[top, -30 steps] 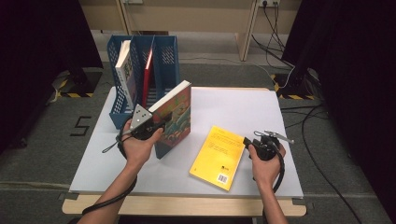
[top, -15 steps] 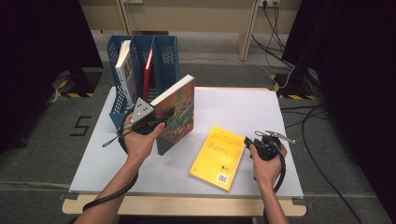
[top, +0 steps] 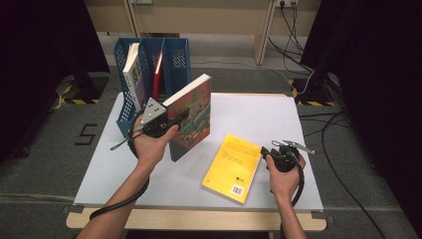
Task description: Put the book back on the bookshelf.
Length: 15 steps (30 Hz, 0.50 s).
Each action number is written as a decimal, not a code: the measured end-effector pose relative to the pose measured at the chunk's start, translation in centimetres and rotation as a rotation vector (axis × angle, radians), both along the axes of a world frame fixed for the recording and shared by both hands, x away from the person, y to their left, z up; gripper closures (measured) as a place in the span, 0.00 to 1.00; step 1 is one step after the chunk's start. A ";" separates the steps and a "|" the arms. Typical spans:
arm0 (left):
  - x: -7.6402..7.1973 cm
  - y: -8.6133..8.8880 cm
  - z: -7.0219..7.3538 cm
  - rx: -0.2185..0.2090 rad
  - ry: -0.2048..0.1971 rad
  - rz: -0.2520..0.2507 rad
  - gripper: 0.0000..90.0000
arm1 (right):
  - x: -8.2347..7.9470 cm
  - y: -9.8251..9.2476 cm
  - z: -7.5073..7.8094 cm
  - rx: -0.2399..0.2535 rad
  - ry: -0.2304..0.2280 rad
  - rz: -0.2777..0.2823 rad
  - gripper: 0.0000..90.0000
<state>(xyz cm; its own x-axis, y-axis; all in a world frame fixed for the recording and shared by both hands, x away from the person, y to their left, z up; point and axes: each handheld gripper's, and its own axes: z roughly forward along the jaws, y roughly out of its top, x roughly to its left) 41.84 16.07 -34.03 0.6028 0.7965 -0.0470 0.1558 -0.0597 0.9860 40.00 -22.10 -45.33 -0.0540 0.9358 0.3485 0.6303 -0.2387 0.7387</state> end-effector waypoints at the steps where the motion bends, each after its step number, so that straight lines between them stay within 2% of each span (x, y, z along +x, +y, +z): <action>1: 0.0 0.0 0.1 0.001 -0.002 0.000 0.83 | 0.0 0.1 0.0 0.004 -0.003 -0.006 0.61; 7: 0.3 -0.2 0.8 -0.005 -0.008 -0.001 0.83 | 0.0 -0.1 0.0 0.015 -0.007 -0.024 0.61; 15: 0.7 -0.5 1.5 -0.015 -0.007 0.000 0.83 | 0.1 -0.2 -0.2 0.003 -0.013 -0.017 0.61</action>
<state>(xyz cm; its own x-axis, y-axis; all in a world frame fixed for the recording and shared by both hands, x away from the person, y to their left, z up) 42.58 15.61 -32.51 0.6033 0.7956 -0.0546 0.1492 -0.0453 0.9878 40.08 -22.26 -45.56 -0.0422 0.9357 0.3502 0.6168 -0.2514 0.7459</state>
